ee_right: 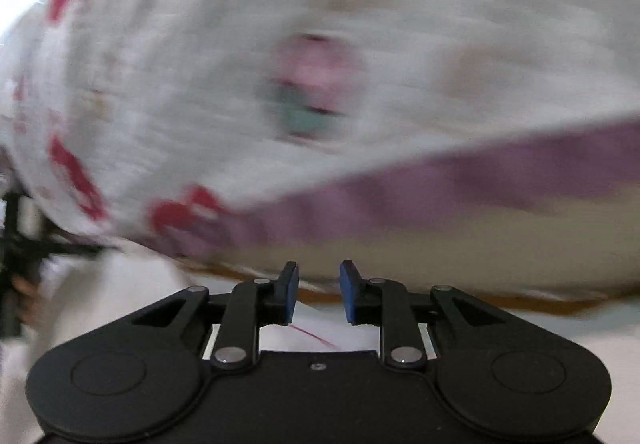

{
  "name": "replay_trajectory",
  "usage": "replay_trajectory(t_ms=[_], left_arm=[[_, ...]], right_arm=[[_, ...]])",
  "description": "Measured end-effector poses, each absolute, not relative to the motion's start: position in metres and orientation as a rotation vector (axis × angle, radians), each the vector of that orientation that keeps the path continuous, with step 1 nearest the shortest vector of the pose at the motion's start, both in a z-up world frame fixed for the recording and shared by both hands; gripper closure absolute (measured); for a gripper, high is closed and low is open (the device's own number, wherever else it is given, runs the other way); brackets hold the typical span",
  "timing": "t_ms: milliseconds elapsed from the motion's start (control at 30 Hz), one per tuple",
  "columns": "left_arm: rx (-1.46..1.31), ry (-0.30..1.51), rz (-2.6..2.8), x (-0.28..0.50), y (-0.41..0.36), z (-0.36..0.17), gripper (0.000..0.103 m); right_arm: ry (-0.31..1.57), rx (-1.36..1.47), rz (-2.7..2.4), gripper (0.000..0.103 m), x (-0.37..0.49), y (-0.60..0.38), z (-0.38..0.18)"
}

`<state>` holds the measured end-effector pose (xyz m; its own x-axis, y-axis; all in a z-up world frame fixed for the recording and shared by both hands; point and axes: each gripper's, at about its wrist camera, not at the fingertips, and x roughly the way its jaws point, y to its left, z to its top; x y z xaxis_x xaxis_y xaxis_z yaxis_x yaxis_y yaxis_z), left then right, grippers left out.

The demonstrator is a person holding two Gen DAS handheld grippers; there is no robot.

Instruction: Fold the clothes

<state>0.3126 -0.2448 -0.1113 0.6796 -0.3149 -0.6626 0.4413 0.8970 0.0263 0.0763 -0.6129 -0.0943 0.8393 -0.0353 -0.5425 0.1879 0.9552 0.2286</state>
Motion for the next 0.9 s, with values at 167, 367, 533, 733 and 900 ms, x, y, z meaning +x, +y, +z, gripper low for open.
replay_trajectory(t_ms=[167,367,533,733,900], left_arm=[[0.218,0.481,-0.552,0.261,-0.260,-0.063,0.048],[0.067,0.664,-0.829,0.237,-0.316,-0.051,0.037],[0.098,0.849,-0.714,0.234,-0.365,-0.094,0.037],[0.176,0.856,-0.687,0.228,-0.374,-0.121,0.037],[0.214,0.834,-0.737,0.235,-0.363,-0.126,0.048]], right_arm=[[0.617,0.277,-0.454,0.067,-0.023,-0.713,-0.102],[0.483,0.722,-0.792,0.054,-0.140,-0.817,-0.106],[0.398,1.005,-0.728,0.054,-0.177,-0.846,-0.127],[0.334,1.037,-0.626,0.054,-0.159,-0.845,-0.135],[0.528,0.865,-0.588,0.059,-0.118,-0.832,-0.143]])
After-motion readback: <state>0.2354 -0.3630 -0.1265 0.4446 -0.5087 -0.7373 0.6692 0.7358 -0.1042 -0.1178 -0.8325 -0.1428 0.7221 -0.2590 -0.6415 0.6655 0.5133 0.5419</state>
